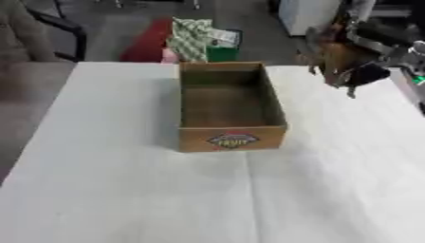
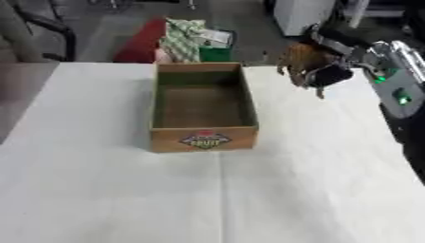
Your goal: Pick up objects on the table and place them in the box.
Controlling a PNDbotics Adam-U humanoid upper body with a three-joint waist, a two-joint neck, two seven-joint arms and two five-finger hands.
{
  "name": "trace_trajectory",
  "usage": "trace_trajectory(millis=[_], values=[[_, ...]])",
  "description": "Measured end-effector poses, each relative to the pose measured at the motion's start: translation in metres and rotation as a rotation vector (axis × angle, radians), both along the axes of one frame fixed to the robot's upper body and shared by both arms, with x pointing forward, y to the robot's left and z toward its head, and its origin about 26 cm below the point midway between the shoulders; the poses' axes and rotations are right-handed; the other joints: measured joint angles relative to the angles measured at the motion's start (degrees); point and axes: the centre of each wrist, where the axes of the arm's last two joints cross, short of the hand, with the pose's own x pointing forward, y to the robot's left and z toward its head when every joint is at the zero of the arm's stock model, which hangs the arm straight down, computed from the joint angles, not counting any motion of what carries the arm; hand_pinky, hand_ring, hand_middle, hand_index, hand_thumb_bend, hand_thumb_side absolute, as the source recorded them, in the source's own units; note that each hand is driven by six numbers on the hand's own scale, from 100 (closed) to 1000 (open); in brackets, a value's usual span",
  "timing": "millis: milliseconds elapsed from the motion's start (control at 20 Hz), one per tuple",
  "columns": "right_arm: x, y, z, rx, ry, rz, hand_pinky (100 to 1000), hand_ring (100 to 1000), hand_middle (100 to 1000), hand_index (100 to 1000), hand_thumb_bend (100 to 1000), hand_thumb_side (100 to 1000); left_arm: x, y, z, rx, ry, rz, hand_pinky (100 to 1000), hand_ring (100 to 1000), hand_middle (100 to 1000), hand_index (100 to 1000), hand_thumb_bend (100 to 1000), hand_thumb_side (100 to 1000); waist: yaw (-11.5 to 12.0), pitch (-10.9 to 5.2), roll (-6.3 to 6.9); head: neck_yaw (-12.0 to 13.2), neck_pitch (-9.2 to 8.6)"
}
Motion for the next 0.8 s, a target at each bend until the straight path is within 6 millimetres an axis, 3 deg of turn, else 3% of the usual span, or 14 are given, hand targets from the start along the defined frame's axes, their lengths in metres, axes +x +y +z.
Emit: trace_trajectory(millis=[300, 800], values=[[0.03, 0.016, 0.005, 0.046, -0.014, 0.0, 423, 261, 201, 257, 100, 221, 0.0, -0.002, 0.0, 0.002, 0.005, -0.015, 558, 711, 586, 640, 100, 736, 1.11, -0.04, -0.01, -0.73, 0.43], [0.066, 0.044, -0.021, 0.125, 0.003, -0.013, 428, 267, 205, 272, 100, 216, 0.0, -0.006, 0.0, 0.004, 0.007, -0.046, 559, 711, 586, 640, 100, 738, 3.17, -0.08, -0.03, -1.92, 0.47]])
